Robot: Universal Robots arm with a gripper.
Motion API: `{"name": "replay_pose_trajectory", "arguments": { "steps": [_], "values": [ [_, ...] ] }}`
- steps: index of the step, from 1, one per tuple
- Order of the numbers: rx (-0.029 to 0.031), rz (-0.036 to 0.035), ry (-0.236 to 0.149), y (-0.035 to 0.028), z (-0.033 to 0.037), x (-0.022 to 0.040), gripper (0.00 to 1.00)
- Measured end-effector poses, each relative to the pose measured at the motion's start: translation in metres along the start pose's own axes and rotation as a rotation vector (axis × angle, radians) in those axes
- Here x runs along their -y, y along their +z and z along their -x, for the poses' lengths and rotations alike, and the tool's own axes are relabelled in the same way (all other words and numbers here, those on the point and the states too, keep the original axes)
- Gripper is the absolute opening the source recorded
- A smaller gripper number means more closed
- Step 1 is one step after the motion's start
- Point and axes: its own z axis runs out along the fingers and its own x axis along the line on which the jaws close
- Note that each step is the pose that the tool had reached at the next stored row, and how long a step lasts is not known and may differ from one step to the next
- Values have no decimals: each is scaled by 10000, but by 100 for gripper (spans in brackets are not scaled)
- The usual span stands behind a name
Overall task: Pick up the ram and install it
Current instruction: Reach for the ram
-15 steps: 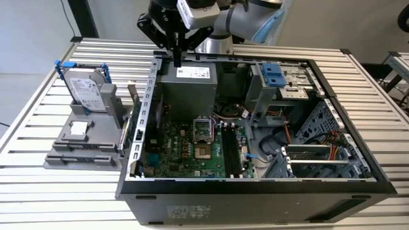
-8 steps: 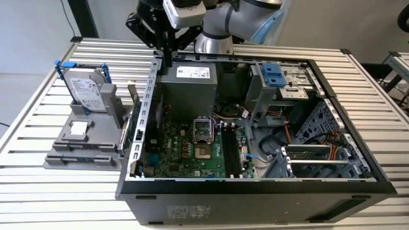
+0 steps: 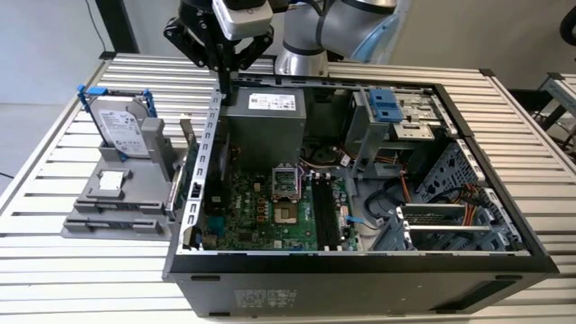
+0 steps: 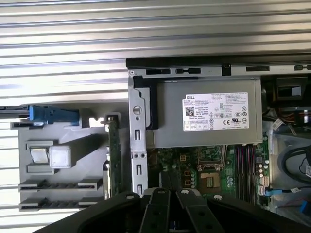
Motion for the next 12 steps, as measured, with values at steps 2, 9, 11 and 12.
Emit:
{"name": "replay_pose_trajectory", "arguments": {
  "steps": [2,9,11,12],
  "values": [
    [0,0,0,-1,-44,3,0],
    [0,1,-5,-4,-200,14,0],
    [0,1,-7,-5,-242,17,0],
    [-1,0,-7,-6,-263,18,0]
  ]
}}
